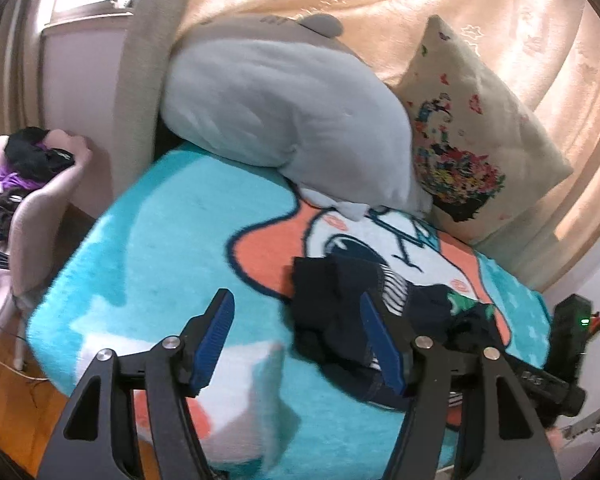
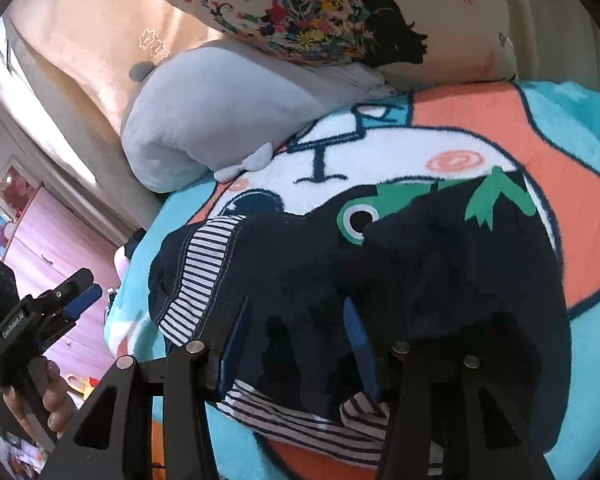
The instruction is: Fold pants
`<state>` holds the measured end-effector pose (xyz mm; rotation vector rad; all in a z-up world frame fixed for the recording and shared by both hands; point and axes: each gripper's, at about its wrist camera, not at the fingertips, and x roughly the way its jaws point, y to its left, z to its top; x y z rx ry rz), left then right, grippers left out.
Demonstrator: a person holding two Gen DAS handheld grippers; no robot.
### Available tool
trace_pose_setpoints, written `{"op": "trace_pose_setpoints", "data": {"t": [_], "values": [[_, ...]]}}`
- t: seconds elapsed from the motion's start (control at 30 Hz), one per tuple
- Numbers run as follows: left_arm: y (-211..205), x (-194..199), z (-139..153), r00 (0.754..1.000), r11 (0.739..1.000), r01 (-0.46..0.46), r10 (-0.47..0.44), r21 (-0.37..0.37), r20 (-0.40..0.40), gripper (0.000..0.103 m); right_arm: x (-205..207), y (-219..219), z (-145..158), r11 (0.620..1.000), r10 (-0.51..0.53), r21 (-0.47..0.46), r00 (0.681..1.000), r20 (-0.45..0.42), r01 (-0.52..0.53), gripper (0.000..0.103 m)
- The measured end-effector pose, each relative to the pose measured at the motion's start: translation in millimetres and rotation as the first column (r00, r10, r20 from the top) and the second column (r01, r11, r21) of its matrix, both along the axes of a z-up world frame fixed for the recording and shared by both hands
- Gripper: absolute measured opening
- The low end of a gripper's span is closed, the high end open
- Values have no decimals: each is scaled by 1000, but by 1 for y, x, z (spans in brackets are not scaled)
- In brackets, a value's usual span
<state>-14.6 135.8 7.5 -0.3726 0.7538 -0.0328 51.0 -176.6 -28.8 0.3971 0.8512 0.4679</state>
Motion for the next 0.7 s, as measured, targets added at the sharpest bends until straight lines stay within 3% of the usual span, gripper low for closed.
{"op": "trace_pose_setpoints", "data": {"t": [0.27, 0.43, 0.7], "values": [[33, 1, -2, 998, 998, -63, 62, -27, -10, 70, -17, 15, 39, 997, 41, -63, 993, 115, -34, 57], [60, -1, -7, 991, 990, -135, 134, -28, -23, 70, -18, 23, 50, 996, 54, -75, 989, 137, -44, 57], [47, 11, -31, 995, 996, -70, 65, -58, -79, 70, -4, 49, 51, 990, 125, -86, 985, 118, -115, 59]]}}
